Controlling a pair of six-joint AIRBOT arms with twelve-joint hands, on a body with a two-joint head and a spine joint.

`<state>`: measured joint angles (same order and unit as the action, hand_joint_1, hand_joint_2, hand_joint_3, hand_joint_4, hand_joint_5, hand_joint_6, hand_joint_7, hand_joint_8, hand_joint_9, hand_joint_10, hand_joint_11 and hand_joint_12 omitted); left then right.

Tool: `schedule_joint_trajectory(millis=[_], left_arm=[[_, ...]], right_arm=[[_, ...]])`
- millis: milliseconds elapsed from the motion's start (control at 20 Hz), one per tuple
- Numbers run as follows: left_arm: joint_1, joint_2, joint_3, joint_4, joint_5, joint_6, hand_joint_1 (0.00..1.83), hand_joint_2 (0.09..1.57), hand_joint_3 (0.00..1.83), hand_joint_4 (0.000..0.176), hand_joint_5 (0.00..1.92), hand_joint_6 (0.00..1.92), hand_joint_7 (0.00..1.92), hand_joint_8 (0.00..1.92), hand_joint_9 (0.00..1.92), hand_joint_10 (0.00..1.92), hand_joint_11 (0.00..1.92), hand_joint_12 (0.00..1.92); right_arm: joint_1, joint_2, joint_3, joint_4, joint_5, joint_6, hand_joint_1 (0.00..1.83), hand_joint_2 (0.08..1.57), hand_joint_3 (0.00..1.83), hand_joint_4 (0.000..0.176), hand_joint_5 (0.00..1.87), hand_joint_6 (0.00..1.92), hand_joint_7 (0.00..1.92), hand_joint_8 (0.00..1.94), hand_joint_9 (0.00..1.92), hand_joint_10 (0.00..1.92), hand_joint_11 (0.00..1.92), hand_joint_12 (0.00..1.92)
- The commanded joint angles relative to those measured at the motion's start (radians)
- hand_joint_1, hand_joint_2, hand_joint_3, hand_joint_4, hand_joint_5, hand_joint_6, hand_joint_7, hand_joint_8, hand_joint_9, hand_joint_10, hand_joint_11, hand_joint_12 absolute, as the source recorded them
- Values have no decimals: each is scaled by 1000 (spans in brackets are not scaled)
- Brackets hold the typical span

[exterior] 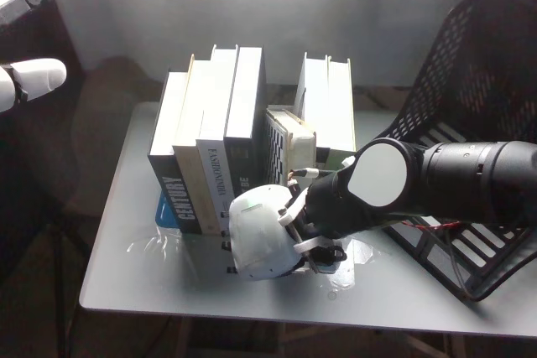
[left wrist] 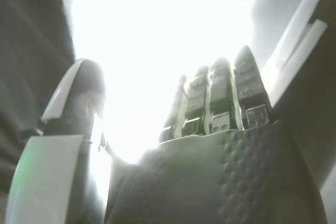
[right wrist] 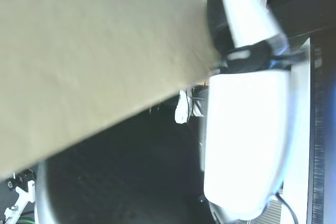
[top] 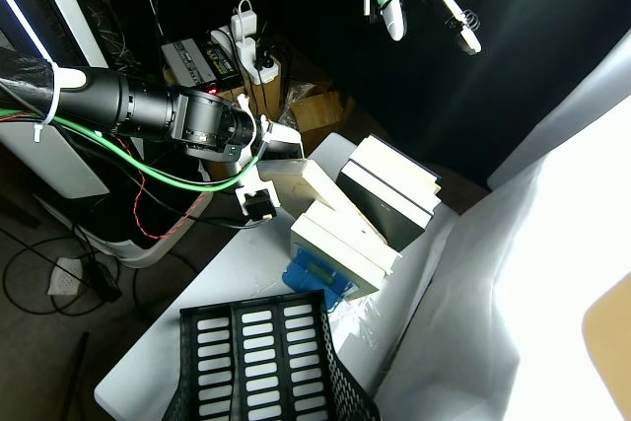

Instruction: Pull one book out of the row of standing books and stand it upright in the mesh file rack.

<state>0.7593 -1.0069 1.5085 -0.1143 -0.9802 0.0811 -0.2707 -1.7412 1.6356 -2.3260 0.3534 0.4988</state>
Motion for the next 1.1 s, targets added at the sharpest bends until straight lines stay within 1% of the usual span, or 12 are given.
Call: schedule_joint_trajectory(millis=[0,100,200,400,500,600,700,750,800,850,950,1050], left_arm=[[-1,17,8,-42,-116,-4,528,1329,0,25,16,7,0,0,0,0,0,0],[0,16,8,-42,-116,-4,514,1332,0,24,4,1,0,0,0,0,0,0],[1,16,8,-44,-117,-4,484,1337,0,19,4,2,0,0,0,0,0,0],[4,16,7,-48,-120,-4,429,1350,4,20,0,0,0,0,0,0,0,0],[4,13,7,-49,-120,-4,433,1355,5,9,12,5,0,0,0,0,0,0],[5,11,7,-49,-118,-4,460,1351,3,0,29,12,0,0,0,0,0,0],[7,11,7,-49,-119,-4,461,1350,2,0,35,14,0,0,0,0,0,0],[7,11,7,-49,-120,-4,449,1355,4,1,29,11,0,0,0,0,0,0],[7,11,7,-50,-120,-4,448,1358,5,2,22,8,0,0,0,0,0,0],[7,11,7,-50,-120,-4,430,1351,2,21,21,6,0,0,0,0,0,0],[8,10,7,-51,-121,-4,420,1358,4,18,21,6,0,0,0,0,0,0],[9,10,7,-53,-123,-4,458,1351,0,18,32,10,0,0,0,0,0,0]], right_arm=[[-2,26,12,-7,-68,7,1266,672,847,0,967,1151,1169,1098,1170,1249,897,1696],[-2,26,11,-7,-68,7,1244,676,945,0,895,1325,1097,1275,1124,1390,892,1793],[-2,26,11,-7,-68,7,1249,756,750,0,895,1211,1105,1164,1092,1284,843,1747],[-2,26,9,-7,-68,7,1251,763,739,0,891,1209,1101,1171,1105,1309,802,1760],[-2,26,9,-7,-68,7,1269,677,885,0,927,1194,1137,1215,1164,1364,912,1781],[-2,26,9,-7,-68,7,1117,698,978,0,935,1413,1303,1335,1223,1468,1017,1821],[-2,26,9,-7,-68,7,1223,600,1115,0,923,1446,1172,1316,1171,1402,957,1801],[-2,26,9,-7,-68,7,1254,692,855,0,925,1227,1149,1159,1088,1271,815,1759],[-2,26,9,-7,-68,7,1263,770,705,0,902,1147,1120,1154,1097,1320,820,1796],[-2,26,9,-7,-68,7,1262,778,718,0,903,1107,1076,1280,1133,1459,897,1869],[-2,26,9,-7,-68,7,1153,726,871,0,937,1312,1224,1449,1163,1588,982,1908],[-2,26,8,-7,-68,7,1261,760,716,0,924,1113,1120,1176,1075,1320,813,1810]])
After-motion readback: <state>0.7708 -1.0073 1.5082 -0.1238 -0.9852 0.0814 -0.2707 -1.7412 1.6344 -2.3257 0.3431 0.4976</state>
